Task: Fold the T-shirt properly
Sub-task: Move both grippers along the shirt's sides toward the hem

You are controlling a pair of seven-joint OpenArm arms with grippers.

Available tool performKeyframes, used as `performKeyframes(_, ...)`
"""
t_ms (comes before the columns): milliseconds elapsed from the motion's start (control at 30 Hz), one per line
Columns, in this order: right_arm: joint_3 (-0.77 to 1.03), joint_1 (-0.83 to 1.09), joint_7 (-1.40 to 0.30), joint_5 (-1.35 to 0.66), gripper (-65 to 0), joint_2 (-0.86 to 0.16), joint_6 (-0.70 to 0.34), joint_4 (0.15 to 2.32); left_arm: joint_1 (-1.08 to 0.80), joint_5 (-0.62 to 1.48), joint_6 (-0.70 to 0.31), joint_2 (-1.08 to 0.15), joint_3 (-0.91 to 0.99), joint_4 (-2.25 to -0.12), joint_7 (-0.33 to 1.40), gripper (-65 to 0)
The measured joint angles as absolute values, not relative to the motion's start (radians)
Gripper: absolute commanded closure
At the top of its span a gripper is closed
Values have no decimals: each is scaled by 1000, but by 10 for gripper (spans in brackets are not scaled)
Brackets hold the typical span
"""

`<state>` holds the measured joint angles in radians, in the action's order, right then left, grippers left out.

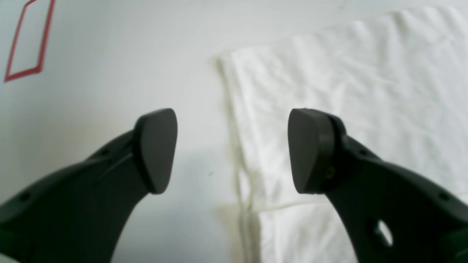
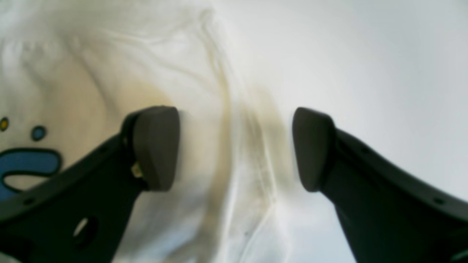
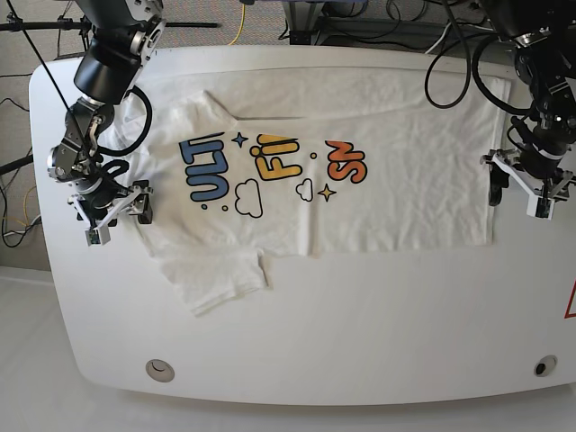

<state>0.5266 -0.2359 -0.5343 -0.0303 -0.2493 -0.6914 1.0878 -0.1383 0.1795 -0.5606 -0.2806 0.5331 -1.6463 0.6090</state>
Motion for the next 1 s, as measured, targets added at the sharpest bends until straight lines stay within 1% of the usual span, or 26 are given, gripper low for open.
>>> performKeyframes(200, 528, -263, -457, -50, -453, -260, -692, 999, -141, 179, -561, -283, 542, -1646, 610, -442)
performKeyframes(233, 529, -266, -454, -49, -447, -260, -692, 992, -141, 180, -561, -283, 541, -1646, 609, -442)
performKeyframes(300, 525, -265, -451, -52, -409, -260, -692, 993, -139, 180, -561, -282, 541, -1646, 609, -442)
performKeyframes(333, 524, -265, -449, -52, -382, -260, -692, 995, -138, 180, -561, -282, 541, -1646, 609, -442)
performKeyframes(400, 525, -262, -457, -51, -301, -258, -691, 1004, -138, 180, -560, -283, 541, -1646, 609, -442)
performKeyframes(433, 525, -260, -463, -51, -248, -257, -692, 1010, -138, 180, -561, -283, 541, -1646, 609, -442)
performKeyframes(467, 524, -258, -479, -51, -210, -255, -690, 1018, -138, 180, -560, -283, 541, -1646, 609, -442)
performKeyframes(533, 525, -257, -504, -52, -105, -252, -691, 1028, -138, 180, -558, -283, 541, -1645, 609, -442)
performKeyframes(600, 525, -257, -524, -52, -20, -245, -691, 1034, -136, 180, -558, -283, 540, -1644, 609, -442)
performKeyframes(633, 525, -258, -533, -52, 0, -241, -689, 1036, -136, 180, -558, -283, 538, -1644, 609, -442)
performKeyframes(833, 524, -257, -539, -56, 0, -229, -690, 1040, -97, 178, -557, -283, 536, -1578, 609, -442)
performKeyframes(1000, 524, -256, -539, -57, 0, -229, -692, 1040, -50, 106, -558, -293, 537, -1484, 606, -442)
